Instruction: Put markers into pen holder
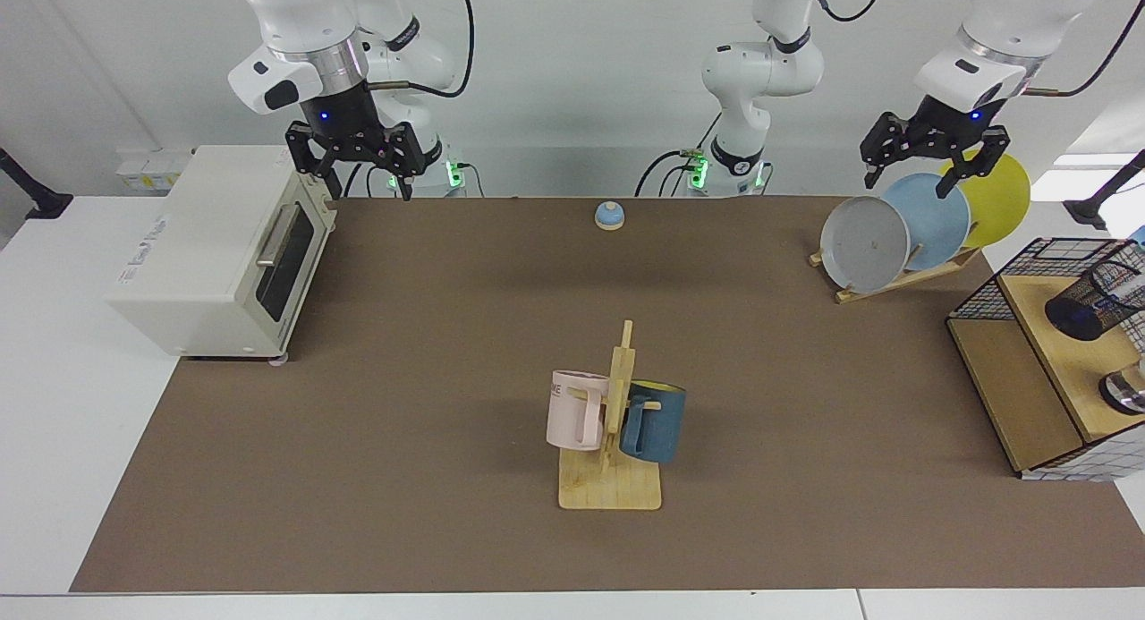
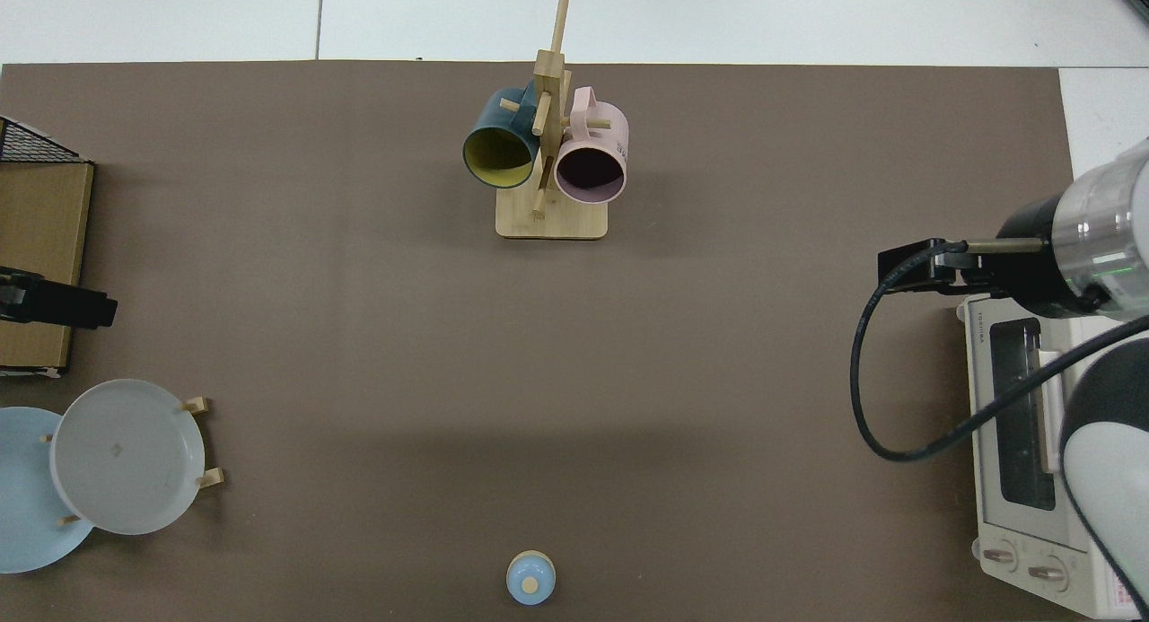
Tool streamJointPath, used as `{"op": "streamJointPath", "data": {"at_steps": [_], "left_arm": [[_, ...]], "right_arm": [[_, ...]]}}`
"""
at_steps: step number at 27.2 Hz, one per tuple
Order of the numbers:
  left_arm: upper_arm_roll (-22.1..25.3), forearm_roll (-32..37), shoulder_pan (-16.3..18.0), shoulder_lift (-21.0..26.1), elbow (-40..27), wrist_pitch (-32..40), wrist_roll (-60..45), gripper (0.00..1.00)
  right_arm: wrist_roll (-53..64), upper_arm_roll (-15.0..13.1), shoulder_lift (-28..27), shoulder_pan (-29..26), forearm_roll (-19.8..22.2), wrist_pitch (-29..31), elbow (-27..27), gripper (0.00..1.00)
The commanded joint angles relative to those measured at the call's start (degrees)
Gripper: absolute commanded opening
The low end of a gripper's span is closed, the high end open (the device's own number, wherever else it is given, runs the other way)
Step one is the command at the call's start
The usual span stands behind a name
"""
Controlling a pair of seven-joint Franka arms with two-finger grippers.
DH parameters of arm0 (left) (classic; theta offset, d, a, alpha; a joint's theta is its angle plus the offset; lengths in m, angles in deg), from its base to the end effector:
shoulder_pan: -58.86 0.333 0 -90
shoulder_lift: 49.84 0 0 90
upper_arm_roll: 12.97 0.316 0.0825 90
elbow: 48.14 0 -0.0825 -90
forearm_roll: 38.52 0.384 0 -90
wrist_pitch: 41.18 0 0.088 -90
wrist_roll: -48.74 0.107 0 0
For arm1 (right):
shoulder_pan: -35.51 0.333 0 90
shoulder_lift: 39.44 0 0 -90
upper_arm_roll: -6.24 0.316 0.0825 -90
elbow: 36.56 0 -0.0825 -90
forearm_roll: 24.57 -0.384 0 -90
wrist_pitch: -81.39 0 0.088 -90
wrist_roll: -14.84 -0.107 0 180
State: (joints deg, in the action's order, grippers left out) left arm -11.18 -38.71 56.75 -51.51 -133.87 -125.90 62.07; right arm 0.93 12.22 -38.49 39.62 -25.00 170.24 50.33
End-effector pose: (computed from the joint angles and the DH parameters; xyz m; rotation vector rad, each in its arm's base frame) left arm 0.5359 -0.0031 0.6671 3.1164 -0.3735 0.0187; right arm 0.5391 0.0973 0.6574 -3.1228 0.1036 -0.0756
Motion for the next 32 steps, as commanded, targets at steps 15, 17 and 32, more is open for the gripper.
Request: {"op": "streamJointPath", "data": {"at_steps": [15,17,32], "left_arm": [[0.7,-0.7,-0.9,-0.7,0.4,1.7,-3.4,1.0],[0.7,-0.7,-0.9,-0.7,0.6,1.4,-3.1,1.0],[0.7,-0.6,-1.0,-0.6,0.6,1.1,-3.7,1.0]], "right_arm": [[-0.7,0.4,-0.2,-0.8,-1.0,0.6,-0.5,1.0],[-0.7,0.4,-0.2,-0.9,-1.0,0.6,-0.5,1.0],[-0.7,0.4,-0.2,-0.8,-1.0,0.6,-0.5,1.0]]}}
